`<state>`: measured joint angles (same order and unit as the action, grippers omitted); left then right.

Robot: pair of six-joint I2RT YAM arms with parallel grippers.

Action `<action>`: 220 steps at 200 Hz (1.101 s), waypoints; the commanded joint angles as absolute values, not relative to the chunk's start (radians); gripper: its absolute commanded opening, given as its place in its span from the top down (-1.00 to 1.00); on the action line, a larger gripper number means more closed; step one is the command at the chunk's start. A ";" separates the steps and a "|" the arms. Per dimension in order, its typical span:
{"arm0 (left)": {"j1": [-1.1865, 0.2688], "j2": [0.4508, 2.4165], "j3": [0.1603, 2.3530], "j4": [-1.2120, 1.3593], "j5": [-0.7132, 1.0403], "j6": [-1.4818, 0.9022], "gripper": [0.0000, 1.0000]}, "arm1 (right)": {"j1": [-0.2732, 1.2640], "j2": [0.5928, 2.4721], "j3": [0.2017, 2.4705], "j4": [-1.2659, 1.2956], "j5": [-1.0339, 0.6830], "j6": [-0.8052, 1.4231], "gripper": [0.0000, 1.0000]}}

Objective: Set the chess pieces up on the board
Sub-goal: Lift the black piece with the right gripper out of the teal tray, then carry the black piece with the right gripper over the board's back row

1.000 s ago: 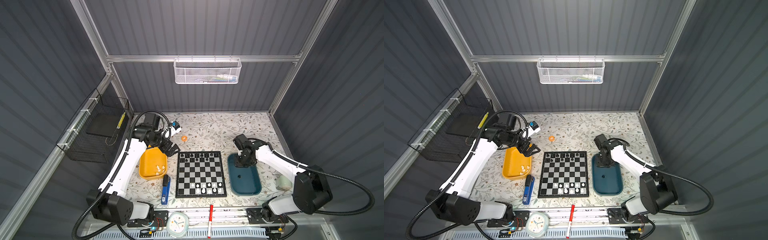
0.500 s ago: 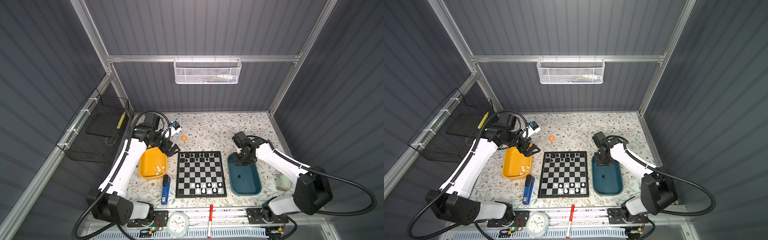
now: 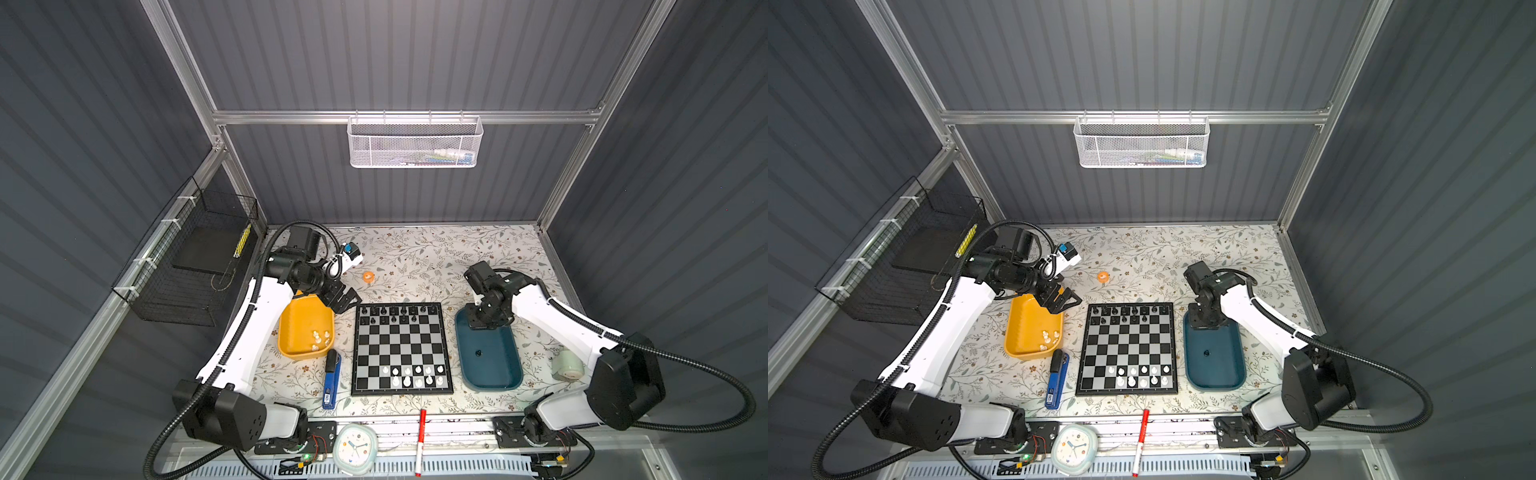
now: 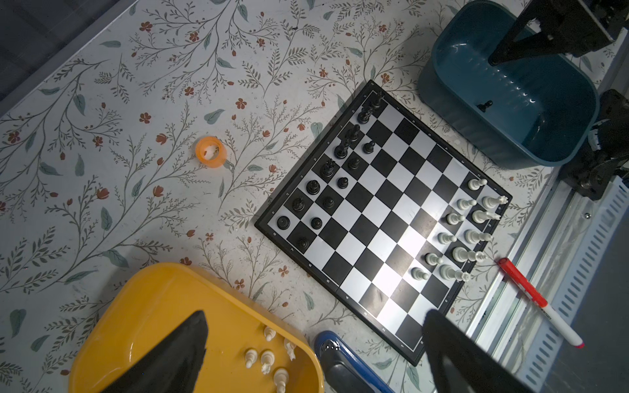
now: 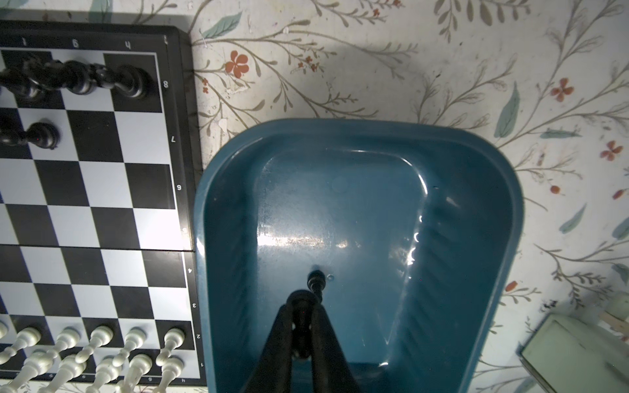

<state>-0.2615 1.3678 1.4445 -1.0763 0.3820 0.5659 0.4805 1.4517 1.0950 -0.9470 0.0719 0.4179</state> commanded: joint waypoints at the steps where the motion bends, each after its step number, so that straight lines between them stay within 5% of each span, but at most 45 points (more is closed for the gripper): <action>1: -0.266 1.341 1.432 -1.083 0.404 0.568 -0.99 | 0.488 1.437 1.124 -0.985 0.086 0.408 0.72; 95: -0.267 1.330 1.424 -1.132 0.584 0.591 -0.99 | 0.529 1.493 1.250 -1.008 0.089 0.391 0.72; 220: -0.267 1.314 1.392 -1.095 0.501 0.574 -0.99 | 0.642 1.709 1.474 -0.990 0.068 0.383 0.71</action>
<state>-0.2615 1.3331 1.3907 -1.0981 0.5129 0.5762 0.6167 1.6722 1.4326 -0.9871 0.0734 0.3916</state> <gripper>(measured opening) 0.994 0.144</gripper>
